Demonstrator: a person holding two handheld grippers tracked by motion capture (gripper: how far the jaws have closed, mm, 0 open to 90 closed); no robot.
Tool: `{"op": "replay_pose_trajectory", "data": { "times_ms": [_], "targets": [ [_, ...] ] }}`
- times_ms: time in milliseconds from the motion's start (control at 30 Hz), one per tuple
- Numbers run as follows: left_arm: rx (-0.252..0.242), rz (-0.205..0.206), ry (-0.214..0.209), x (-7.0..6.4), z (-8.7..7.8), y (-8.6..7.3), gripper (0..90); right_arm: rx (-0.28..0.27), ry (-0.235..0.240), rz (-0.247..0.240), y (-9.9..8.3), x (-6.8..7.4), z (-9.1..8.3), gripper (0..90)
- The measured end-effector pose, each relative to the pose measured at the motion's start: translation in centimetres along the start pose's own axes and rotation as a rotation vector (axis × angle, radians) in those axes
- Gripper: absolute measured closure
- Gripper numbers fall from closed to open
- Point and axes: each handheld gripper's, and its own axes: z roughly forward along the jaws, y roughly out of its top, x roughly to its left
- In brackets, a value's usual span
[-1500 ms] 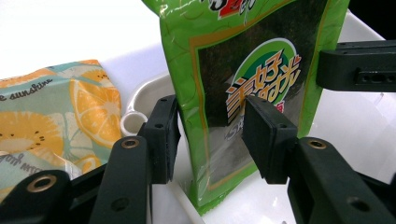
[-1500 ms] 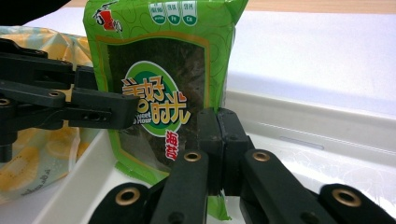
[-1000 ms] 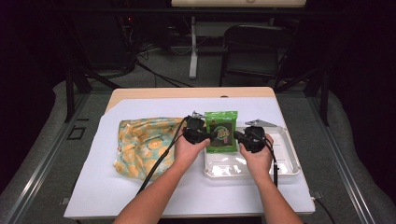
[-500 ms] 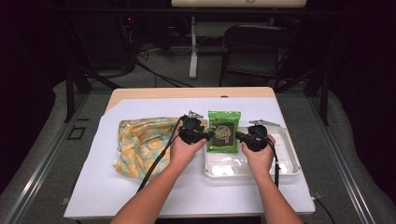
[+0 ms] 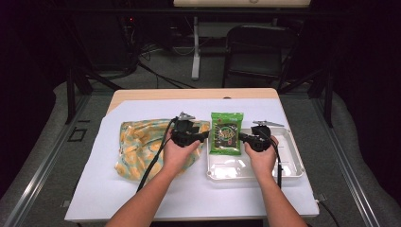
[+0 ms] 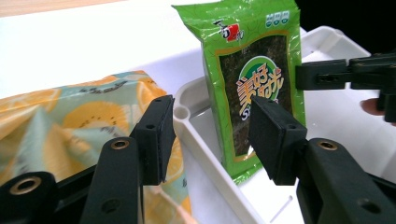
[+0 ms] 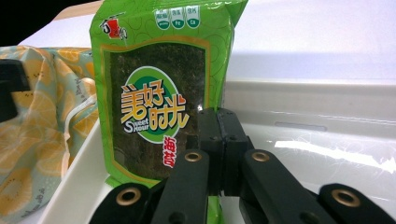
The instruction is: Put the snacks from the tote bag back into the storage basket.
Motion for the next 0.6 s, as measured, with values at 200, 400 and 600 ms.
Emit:
{"op": "replay_pose_trajectory", "data": {
  "times_ms": [200,400,600],
  "targets": [
    [-0.038,-0.007,0.005,1.0,-2.3,-0.6,50.5,-0.001,0.008,0.025,0.0,-0.2,0.3,90.0],
    [-0.068,-0.018,0.015,2.5,-5.1,-2.1,50.5,0.008,0.02,0.053,0.1,-0.6,0.5,90.0],
    [-0.078,0.007,0.056,3.6,-7.7,-3.7,50.5,0.012,0.017,0.066,0.1,-0.6,0.8,90.0]
  ]
}}
